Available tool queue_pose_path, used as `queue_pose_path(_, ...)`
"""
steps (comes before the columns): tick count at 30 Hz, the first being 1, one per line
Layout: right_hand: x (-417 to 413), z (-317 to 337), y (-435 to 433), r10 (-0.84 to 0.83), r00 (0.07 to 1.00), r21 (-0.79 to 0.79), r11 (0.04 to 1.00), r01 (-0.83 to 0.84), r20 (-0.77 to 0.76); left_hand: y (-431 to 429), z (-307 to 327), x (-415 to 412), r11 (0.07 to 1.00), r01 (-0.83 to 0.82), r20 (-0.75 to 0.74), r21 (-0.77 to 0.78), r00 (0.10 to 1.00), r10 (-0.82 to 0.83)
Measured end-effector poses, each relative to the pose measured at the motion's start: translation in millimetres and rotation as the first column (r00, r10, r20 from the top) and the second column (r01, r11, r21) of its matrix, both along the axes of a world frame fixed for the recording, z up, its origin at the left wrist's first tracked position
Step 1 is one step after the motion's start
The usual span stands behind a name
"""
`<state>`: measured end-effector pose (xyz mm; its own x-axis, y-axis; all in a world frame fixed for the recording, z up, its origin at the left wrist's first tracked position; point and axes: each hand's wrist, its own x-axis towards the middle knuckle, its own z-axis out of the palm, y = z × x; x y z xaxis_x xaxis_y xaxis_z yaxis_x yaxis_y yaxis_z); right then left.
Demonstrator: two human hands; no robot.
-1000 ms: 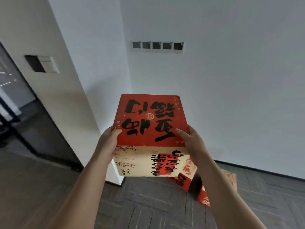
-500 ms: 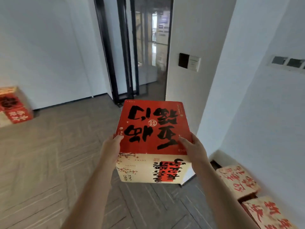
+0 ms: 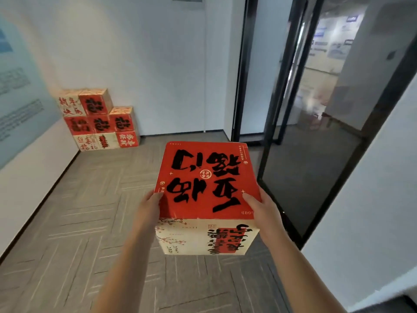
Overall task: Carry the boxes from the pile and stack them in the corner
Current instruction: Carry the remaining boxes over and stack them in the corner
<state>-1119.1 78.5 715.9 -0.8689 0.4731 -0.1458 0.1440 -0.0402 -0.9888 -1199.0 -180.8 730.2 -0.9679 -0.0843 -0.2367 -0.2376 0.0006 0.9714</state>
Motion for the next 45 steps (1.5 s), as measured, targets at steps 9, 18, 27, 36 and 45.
queue_pose_path(9, -171, -42, -88, 0.193, 0.981, -0.092, 0.977, -0.192, 0.012, -97, -41, -108, 0.978, -0.207, 0.054, -0.004, 0.977, 0.207)
queue_pose_path(18, -383, -51, -99, 0.356, 0.934, -0.125, 0.927, -0.354, -0.005, -104, -21, -282, 0.932, -0.357, 0.027, -0.065, 0.933, 0.359)
queue_pose_path(27, -549, -25, -131, 0.490, 0.872, -0.072, 0.869, -0.489, -0.011, -144, -11, -414, 0.877, -0.479, 0.023, -0.033, 0.877, 0.480)
queue_pose_path(36, -721, -33, -222, 0.544, 0.839, 0.017, 0.838, -0.545, 0.016, -231, -47, -567, 0.840, -0.532, 0.021, 0.108, 0.846, 0.533)
queue_pose_path(45, -928, -29, -325, 0.485, 0.874, 0.035, 0.874, -0.485, 0.020, -341, -42, -782, 0.901, -0.425, -0.021, 0.084, 0.904, 0.428)
